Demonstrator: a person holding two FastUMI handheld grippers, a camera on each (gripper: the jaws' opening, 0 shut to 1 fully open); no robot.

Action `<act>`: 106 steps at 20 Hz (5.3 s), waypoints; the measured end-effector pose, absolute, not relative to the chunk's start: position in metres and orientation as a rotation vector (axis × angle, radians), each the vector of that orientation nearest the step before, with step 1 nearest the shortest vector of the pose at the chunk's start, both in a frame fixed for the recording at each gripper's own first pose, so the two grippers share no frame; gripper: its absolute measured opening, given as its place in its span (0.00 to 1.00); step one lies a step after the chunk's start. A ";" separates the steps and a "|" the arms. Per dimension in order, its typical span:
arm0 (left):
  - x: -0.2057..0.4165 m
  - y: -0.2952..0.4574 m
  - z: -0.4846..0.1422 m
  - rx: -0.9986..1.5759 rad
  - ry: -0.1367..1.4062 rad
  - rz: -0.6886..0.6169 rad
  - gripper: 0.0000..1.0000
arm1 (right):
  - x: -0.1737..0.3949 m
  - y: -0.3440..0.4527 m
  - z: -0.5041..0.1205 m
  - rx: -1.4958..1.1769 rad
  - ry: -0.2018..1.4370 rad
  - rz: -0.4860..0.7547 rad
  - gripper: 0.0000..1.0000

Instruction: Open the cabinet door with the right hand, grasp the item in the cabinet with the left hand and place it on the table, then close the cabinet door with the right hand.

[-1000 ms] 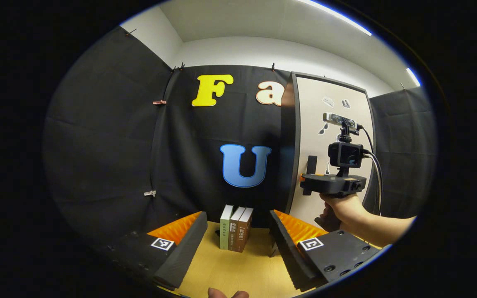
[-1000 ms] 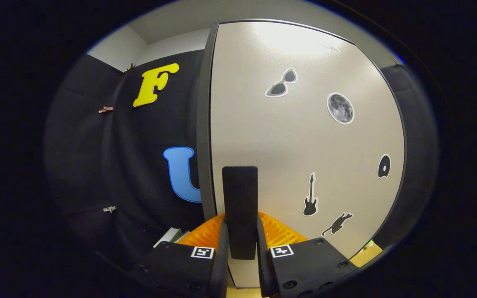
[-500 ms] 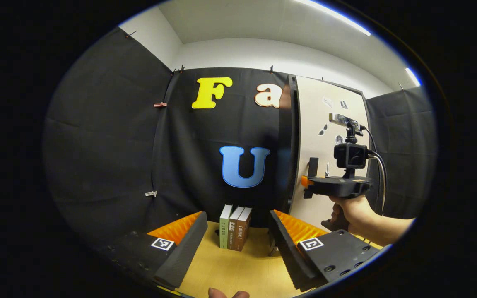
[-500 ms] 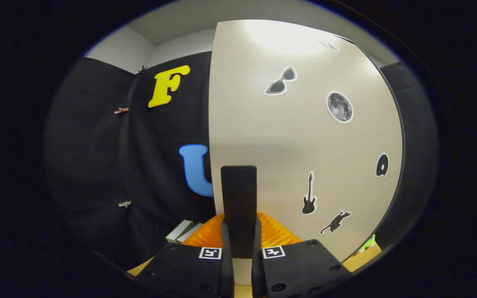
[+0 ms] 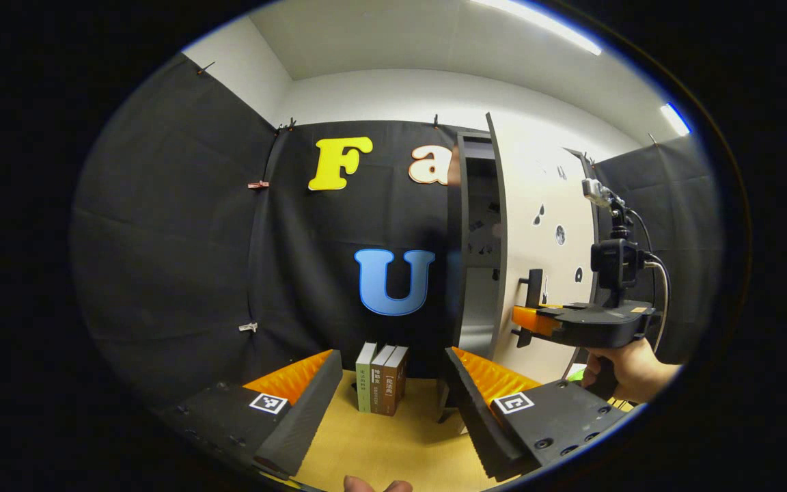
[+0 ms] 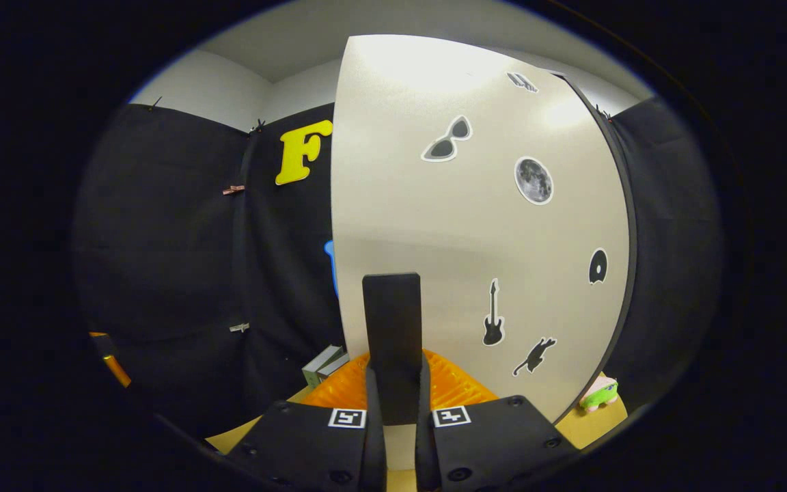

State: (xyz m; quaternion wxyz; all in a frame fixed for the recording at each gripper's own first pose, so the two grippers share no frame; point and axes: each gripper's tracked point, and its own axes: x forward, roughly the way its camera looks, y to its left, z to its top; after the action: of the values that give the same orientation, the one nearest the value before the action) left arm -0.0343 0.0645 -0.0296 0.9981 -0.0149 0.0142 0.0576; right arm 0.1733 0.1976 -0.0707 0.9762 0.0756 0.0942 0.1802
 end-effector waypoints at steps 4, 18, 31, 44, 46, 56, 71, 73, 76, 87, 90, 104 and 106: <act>-0.038 0.049 -0.026 -0.043 0.018 0.097 0.94 | 0.157 0.184 -0.068 0.151 0.188 0.382 0.20; -0.038 0.004 -0.016 -0.045 -0.007 0.012 0.94 | 0.121 0.125 -0.060 0.143 0.176 0.304 0.20; -0.030 -0.028 -0.014 -0.037 -0.014 -0.052 0.94 | 0.110 0.075 -0.065 0.139 0.171 0.155 0.21; -0.008 -0.062 -0.015 -0.050 -0.007 -0.104 0.94 | 0.115 0.038 -0.066 0.141 0.142 0.072 0.19; -0.005 -0.067 -0.014 -0.053 -0.006 -0.110 0.94 | 0.117 0.034 -0.066 0.147 0.136 0.060 0.16; 0.025 -0.113 -0.009 -0.052 -0.001 -0.140 0.94 | 0.118 0.020 -0.067 0.129 0.138 0.081 0.15; 0.194 -0.208 -0.053 0.024 0.223 -0.360 0.91 | 0.098 -0.103 -0.050 0.087 -0.028 -0.161 0.96; 0.223 -0.219 -0.071 0.066 0.289 -0.390 0.93 | 0.094 -0.122 -0.050 0.052 -0.056 -0.204 0.96; 0.267 -0.235 -0.093 0.068 0.380 -0.428 0.94 | 0.092 -0.137 -0.061 0.043 -0.029 -0.234 0.96; 0.404 -0.248 -0.167 0.213 0.673 -0.396 0.76 | 0.096 -0.181 -0.095 -0.027 0.034 -0.290 0.94; 0.421 -0.247 -0.193 0.219 0.752 -0.379 0.66 | 0.098 -0.193 -0.102 -0.034 0.050 -0.309 0.97; 0.416 -0.240 -0.200 0.116 0.787 -0.355 0.18 | 0.098 -0.198 -0.105 -0.036 0.060 -0.304 0.97; 0.408 -0.238 -0.187 0.111 0.760 -0.370 0.19 | 0.097 -0.194 -0.103 -0.032 0.057 -0.299 0.97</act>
State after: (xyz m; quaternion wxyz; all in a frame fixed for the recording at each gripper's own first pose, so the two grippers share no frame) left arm 0.4080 -0.2380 -0.1868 0.9105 0.0538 0.3686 -0.1794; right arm 0.0968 -0.1939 -0.1026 0.9883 -0.0162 0.0283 -0.1487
